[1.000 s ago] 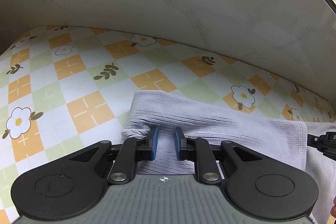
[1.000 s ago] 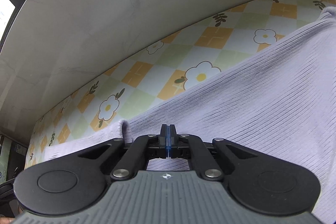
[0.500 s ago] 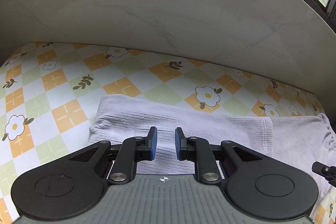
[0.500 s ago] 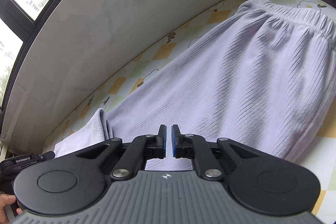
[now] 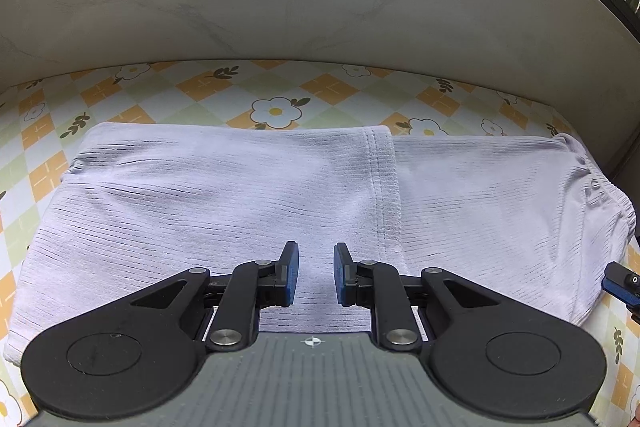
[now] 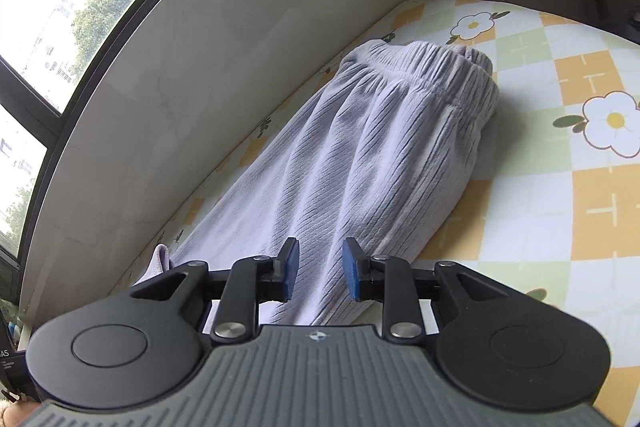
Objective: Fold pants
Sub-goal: 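Close the right tool on the elastic waistband of the pants, then lift the waistband with the right tool and fold it over the pants, then lower the waistband onto the pants and open the right tool, then close both tools on the folded lavender pants bundle from either side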
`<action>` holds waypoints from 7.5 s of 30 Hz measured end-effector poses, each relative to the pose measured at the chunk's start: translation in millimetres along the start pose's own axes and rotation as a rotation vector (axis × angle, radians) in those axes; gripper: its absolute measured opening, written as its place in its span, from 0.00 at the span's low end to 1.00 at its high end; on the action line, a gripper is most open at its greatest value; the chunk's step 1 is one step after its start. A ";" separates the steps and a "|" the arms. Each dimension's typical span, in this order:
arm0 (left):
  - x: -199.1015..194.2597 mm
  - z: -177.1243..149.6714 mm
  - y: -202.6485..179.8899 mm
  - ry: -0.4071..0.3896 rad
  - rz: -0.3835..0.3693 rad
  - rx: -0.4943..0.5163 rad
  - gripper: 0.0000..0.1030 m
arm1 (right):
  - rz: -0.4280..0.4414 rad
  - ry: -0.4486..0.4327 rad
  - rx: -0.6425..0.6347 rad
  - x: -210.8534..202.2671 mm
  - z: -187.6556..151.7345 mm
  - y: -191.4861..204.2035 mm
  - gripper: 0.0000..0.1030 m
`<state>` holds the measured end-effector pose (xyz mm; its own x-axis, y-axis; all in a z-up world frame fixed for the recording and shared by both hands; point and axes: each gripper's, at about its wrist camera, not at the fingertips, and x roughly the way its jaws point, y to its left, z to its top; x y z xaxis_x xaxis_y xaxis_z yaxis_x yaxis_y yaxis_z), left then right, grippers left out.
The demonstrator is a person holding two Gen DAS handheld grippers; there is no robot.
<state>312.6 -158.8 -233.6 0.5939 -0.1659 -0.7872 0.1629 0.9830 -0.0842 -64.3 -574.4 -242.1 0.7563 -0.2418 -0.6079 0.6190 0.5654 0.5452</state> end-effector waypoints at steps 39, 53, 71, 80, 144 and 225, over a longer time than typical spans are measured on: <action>30.4 -10.9 -57.9 0.056 0.167 -0.021 0.20 | 0.068 -0.081 0.162 57.8 83.8 -76.8 0.81; 32.5 -9.0 -60.0 0.059 0.165 -0.039 0.20 | 0.022 -0.157 0.134 44.4 106.1 -73.0 0.31; 20.9 14.9 -41.2 0.036 -0.101 -0.153 0.24 | -0.031 -0.222 -0.123 -15.8 124.1 6.8 0.31; -62.6 12.8 68.7 -0.094 -0.130 -0.292 0.40 | 0.079 -0.208 -0.329 -3.8 84.3 148.7 0.31; -64.5 12.5 143.3 -0.114 0.036 -0.208 0.20 | -0.087 0.268 -0.483 9.1 -95.7 146.3 0.09; 28.1 11.6 194.6 0.200 -0.302 -0.355 0.84 | -0.037 0.301 -0.345 119.0 -46.1 162.4 0.71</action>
<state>370.2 27.0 -265.0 0.3937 -0.4630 -0.7941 0.0061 0.8652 -0.5014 116.5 -475.0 -252.5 0.6084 -0.0562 -0.7916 0.4990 0.8027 0.3266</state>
